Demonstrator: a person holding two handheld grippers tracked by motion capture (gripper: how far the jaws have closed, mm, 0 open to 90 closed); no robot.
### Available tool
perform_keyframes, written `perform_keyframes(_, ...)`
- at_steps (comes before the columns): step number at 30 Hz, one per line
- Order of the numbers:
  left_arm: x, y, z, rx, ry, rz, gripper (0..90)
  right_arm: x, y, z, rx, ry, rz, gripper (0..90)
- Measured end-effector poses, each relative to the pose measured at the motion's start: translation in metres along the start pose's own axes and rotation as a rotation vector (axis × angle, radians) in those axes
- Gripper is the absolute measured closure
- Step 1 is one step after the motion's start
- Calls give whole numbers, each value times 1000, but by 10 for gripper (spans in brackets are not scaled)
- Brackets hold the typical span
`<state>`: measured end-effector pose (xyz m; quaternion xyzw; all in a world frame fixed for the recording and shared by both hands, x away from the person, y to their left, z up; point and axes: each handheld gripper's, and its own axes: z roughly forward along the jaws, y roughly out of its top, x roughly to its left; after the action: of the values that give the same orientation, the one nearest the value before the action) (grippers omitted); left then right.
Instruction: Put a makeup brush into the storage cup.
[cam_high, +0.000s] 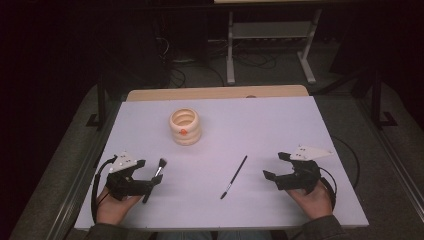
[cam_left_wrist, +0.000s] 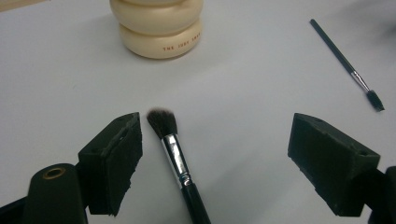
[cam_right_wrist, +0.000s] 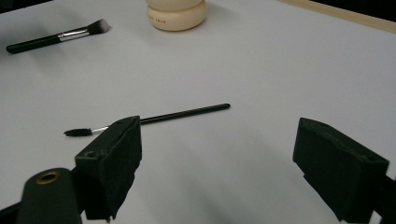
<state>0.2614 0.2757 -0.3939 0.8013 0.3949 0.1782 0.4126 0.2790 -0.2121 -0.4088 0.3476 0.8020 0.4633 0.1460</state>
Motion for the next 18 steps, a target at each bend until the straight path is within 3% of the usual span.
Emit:
perform_keyframes(8,2,1,0,18,-1,21,176,-1,-1,1,0,-1,-4,145)
perform_keyframes(12,0,1,0,18,1,5,179,-2,-2,1,2,-1,7,145)
perform_keyframes(18,1,1,-3,19,8,18,195,-1,-2,1,2,-2,3,145)
